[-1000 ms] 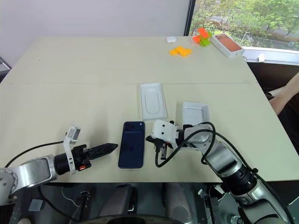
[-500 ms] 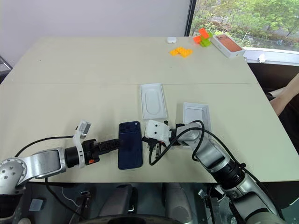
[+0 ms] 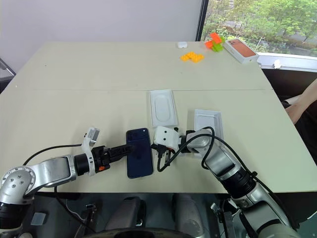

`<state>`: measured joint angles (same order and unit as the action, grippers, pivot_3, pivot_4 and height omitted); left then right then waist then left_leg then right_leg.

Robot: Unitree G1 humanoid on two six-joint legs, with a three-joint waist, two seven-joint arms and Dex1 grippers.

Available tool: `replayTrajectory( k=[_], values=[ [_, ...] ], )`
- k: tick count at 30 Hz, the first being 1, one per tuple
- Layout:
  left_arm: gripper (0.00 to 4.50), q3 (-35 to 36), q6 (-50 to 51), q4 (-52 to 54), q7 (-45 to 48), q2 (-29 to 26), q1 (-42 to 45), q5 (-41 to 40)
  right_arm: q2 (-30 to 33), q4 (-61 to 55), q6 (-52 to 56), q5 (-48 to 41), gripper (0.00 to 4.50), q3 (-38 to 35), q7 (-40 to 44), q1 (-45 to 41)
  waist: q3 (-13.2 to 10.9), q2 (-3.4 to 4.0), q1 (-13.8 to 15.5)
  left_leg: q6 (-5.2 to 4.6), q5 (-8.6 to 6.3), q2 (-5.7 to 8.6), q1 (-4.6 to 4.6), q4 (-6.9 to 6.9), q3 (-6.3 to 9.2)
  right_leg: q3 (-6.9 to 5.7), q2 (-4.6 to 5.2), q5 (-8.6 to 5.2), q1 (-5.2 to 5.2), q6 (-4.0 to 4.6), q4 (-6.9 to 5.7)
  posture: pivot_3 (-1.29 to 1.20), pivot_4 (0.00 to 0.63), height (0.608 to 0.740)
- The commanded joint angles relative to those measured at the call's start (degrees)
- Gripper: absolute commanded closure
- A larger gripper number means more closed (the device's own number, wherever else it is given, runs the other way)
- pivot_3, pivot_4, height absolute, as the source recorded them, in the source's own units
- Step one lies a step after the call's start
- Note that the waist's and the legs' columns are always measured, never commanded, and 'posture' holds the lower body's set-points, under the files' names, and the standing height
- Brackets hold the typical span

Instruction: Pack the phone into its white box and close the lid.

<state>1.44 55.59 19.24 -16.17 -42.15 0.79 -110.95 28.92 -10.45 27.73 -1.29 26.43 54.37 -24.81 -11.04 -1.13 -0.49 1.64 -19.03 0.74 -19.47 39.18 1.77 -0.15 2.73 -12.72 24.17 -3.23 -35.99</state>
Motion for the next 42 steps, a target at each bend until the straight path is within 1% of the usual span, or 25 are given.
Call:
replayTrajectory(
  k=[1,8,12,15,21,26,32,35,36,39,41,42],
  values=[
    [0.04,-4.03,0.56,1.49,-0.3,0.79,-0.6,-1.42,-2.23,-0.15,-1.0,-0.61,4.47,1.27,0.48,-1.0,0.0,0.01,-0.03,0.0,0.0,0.0,0.0,-0.01,0.0,0.0,0.0,0.06,0.0,0.1,0.0,0.0,0.15,0.74],
    [0.04,-3.79,-0.87,1.2,-1.23,1.69,-0.17,-1.98,-3.16,1.67,-0.64,0.52,4.47,2.36,1.3,-2.31,0.01,0.02,0.0,0.0,0.0,0.0,0.0,-0.01,0.01,0.0,0.01,0.05,0.0,0.09,0.01,0.0,0.15,0.74],
    [0.04,-3.09,-1.59,1.19,-1.42,2.47,-0.12,-2.04,-1.58,-0.93,-0.09,-1.34,4.47,1.91,4.59,-1.63,0.01,0.02,0.06,0.0,0.0,0.0,-0.01,0.0,0.01,0.0,0.01,0.02,0.0,0.04,0.02,0.0,0.15,0.74],
    [0.04,-3.15,-1.37,1.28,-1.37,2.78,-0.06,-2.04,-1.25,-0.82,0.43,-1.76,4.47,1.48,5.53,-1.44,0.01,0.02,-0.03,0.0,0.0,0.01,-0.03,-0.03,0.01,0.0,0.01,0.03,0.01,0.05,0.09,0.0,0.15,0.74],
    [0.04,-4.22,-1.78,2.01,-4.35,3.66,-0.01,-2.05,-4.17,2.45,-0.38,0.38,4.47,2.57,3.71,-2.96,0.01,0.03,-0.18,0.0,-0.01,-0.06,-0.12,-0.19,0.01,0.01,-0.02,0.06,0.13,0.08,0.22,0.0,0.15,0.74],
    [0.04,-4.07,-3.0,2.94,-7.1,5.19,0.69,-2.05,-4.51,2.7,-0.48,0.53,4.47,2.3,3.44,-2.93,0.0,0.03,-0.06,0.0,-0.01,-0.06,-0.17,-0.21,0.03,0.01,0.01,0.06,0.11,0.09,0.35,0.0,0.15,0.74],
    [0.04,-3.18,-2.65,1.9,-7.03,4.28,-1.07,-2.05,-4.14,2.46,-0.79,0.64,4.47,1.84,3.05,-2.73,0.0,0.03,-0.17,0.01,-0.02,-0.1,-0.2,-0.25,0.03,0.01,-0.01,0.06,0.12,0.09,0.43,0.0,0.15,0.74],
    [0.86,-2.23,-2.46,1.11,-6.37,3.15,-1.68,-2.05,-3.47,1.91,-0.84,0.54,4.5,1.43,3.14,-2.29,0.0,0.04,-0.22,0.0,-0.02,-0.11,-0.22,-0.32,0.03,0.01,-0.03,0.06,0.14,0.09,0.5,0.0,0.15,0.74],
    [1.29,-2.05,-2.43,0.9,-6.18,2.86,-1.78,-2.05,-3.11,1.58,-0.91,0.54,4.5,1.27,3.18,-2.08,-0.01,0.05,-0.23,0.0,-0.02,-0.11,-0.25,-0.33,0.03,0.01,-0.03,0.06,0.17,0.09,0.51,0.0,0.15,0.74],
    [2.79,-1.63,-2.31,0.43,-5.45,2.3,-1.75,-2.05,-1.98,0.76,-1.07,0.41,4.5,0.74,3.27,-1.66,-0.01,0.04,-0.2,0.0,-0.02,-0.12,-0.44,-0.34,0.04,0.0,-0.03,0.07,0.34,0.09,0.55,0.0,0.15,0.74],
    [3.66,-1.5,-2.26,0.46,-4.99,2.05,-1.66,-2.05,-1.33,0.26,-1.0,0.33,4.5,0.41,3.22,-1.39,-0.01,0.04,-0.11,0.01,-0.01,-0.12,-0.67,-0.32,0.06,-0.02,-0.03,0.08,0.53,0.09,0.56,0.0,0.15,0.74],
    [3.66,-1.51,-2.19,0.49,-4.79,1.89,-1.61,-2.05,-1.08,0.07,-0.94,0.29,4.5,0.27,3.17,-1.28,0.0,0.04,-0.07,0.01,-0.01,-0.11,-0.78,-0.31,0.08,-0.03,-0.02,0.08,0.61,0.09,0.56,0.0,0.15,0.74]
  ],
)
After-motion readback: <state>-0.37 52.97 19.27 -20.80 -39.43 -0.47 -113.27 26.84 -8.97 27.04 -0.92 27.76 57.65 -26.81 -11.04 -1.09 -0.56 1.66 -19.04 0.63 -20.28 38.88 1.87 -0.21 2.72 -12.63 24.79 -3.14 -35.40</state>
